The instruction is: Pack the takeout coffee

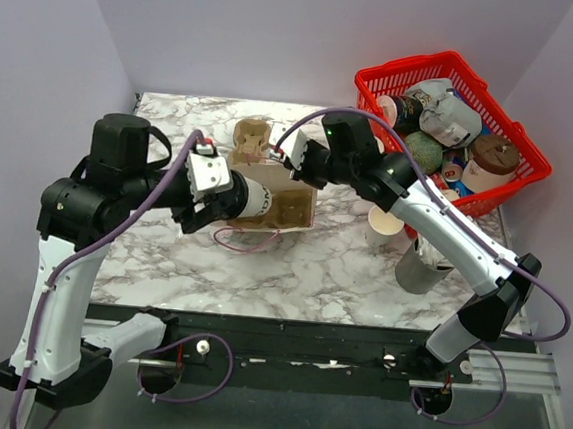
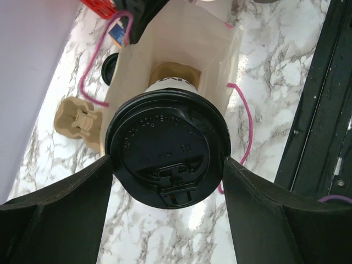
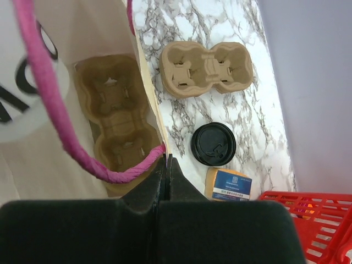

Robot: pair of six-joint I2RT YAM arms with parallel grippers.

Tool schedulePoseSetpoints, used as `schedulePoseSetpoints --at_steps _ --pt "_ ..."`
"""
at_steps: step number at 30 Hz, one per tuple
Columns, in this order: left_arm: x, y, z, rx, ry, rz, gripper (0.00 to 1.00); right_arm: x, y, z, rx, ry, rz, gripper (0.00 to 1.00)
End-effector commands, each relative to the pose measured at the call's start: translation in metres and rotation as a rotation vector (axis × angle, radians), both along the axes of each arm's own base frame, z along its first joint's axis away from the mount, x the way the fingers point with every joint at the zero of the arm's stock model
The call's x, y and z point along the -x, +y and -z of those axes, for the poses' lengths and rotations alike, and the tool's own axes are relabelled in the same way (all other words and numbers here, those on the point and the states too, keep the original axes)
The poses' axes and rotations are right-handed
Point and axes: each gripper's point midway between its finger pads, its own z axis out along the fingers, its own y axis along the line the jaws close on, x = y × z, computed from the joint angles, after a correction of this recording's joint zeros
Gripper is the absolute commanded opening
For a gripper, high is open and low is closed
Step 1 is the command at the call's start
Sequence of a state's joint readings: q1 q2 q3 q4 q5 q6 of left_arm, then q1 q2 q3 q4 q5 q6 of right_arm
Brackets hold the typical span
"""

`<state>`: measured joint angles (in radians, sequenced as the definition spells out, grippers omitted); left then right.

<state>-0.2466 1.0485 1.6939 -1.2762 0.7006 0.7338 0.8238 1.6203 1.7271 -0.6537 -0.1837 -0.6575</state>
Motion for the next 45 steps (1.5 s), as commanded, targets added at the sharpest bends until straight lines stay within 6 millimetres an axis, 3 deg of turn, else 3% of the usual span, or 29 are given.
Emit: schedulePoseSetpoints --at_steps 1,8,12,22,28,34,40,45 --pt "-0.020 -0.008 0.002 -0.083 -0.109 -0.028 0.00 0.003 0.000 -0.022 -0.049 -0.012 0.016 0.01" --pt "-0.030 -0.026 0.015 -0.193 -0.162 0.004 0.00 0.010 -0.008 -0.023 -0.058 -0.005 0.028 0.00" --pt "-0.024 -0.039 0.025 -0.262 -0.188 0.071 0.00 0.015 -0.012 -0.025 -0.074 -0.002 0.033 0.00" --pt "-0.029 -0.048 0.052 -0.407 -0.258 0.120 0.00 0.027 -0.019 -0.012 -0.095 0.037 0.042 0.00" --pt "-0.023 -0.058 0.066 -0.439 -0.261 0.169 0.00 0.026 -0.024 -0.008 -0.131 0.004 0.070 0.00" --pt "-0.012 -0.061 0.079 -0.458 -0.238 0.201 0.00 0.038 -0.023 0.000 -0.146 0.001 0.089 0.00" --pt "-0.013 -0.063 0.082 -0.450 -0.252 0.192 0.00 0.022 -0.023 0.003 -0.137 -0.071 0.152 0.01" --pt "-0.024 -0.070 0.080 -0.450 -0.289 0.177 0.00 0.000 -0.018 -0.023 -0.153 -0.211 0.170 0.00"
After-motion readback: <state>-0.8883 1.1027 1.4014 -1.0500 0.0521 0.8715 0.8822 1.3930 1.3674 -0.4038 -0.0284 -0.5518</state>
